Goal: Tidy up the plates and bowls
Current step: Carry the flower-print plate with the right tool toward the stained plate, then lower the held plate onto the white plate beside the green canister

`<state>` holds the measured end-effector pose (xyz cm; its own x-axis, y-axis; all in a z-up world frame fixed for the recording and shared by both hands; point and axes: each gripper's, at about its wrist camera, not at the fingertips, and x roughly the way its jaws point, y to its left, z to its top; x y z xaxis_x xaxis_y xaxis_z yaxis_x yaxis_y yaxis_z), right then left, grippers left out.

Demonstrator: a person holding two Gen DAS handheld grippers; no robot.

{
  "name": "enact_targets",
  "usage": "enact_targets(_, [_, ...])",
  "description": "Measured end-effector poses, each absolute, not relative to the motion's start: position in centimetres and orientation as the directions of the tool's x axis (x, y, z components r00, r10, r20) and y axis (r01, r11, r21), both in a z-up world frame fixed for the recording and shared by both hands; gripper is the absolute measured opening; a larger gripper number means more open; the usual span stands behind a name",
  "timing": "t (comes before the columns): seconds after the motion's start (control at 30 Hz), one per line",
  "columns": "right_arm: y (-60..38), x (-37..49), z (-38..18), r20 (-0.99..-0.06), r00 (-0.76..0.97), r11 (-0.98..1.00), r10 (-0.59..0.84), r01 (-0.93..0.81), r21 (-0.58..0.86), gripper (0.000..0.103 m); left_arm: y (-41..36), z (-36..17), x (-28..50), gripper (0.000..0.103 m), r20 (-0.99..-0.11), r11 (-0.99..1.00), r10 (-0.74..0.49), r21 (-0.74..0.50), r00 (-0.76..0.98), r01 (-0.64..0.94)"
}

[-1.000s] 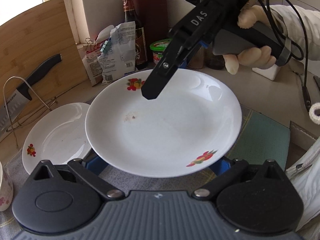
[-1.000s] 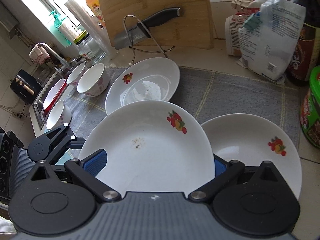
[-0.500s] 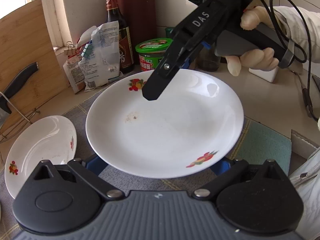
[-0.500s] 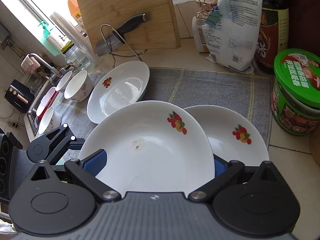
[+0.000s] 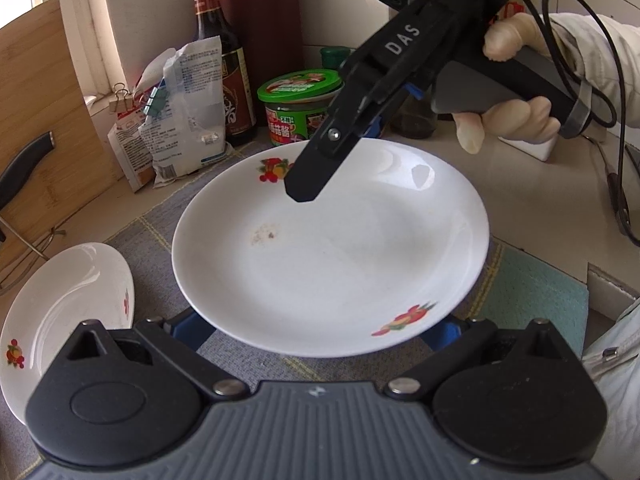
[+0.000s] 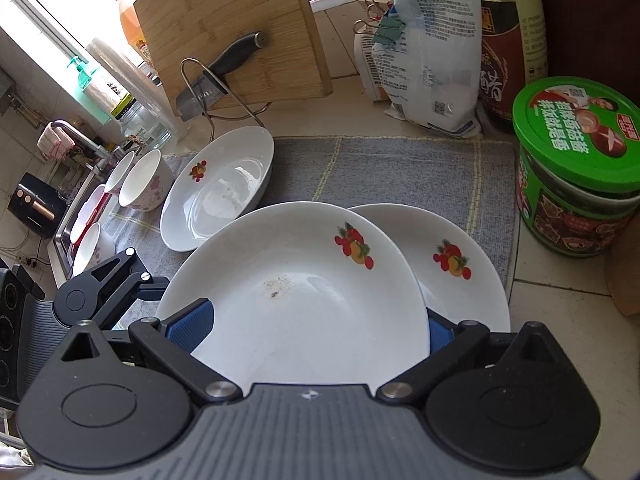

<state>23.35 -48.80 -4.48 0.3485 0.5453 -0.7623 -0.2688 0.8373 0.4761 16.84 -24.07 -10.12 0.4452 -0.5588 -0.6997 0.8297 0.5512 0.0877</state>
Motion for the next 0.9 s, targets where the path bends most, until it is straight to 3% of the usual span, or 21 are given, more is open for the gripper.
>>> enact_targets(0.9, [-49.8,23.5,-5.8,-0.782,0.349,0.856,0.516,-0.228,0.463,0.103,-25.5,-11.1,18.0,0.102,-0.738,0.532,-0.534,0.087,0.413,0.843])
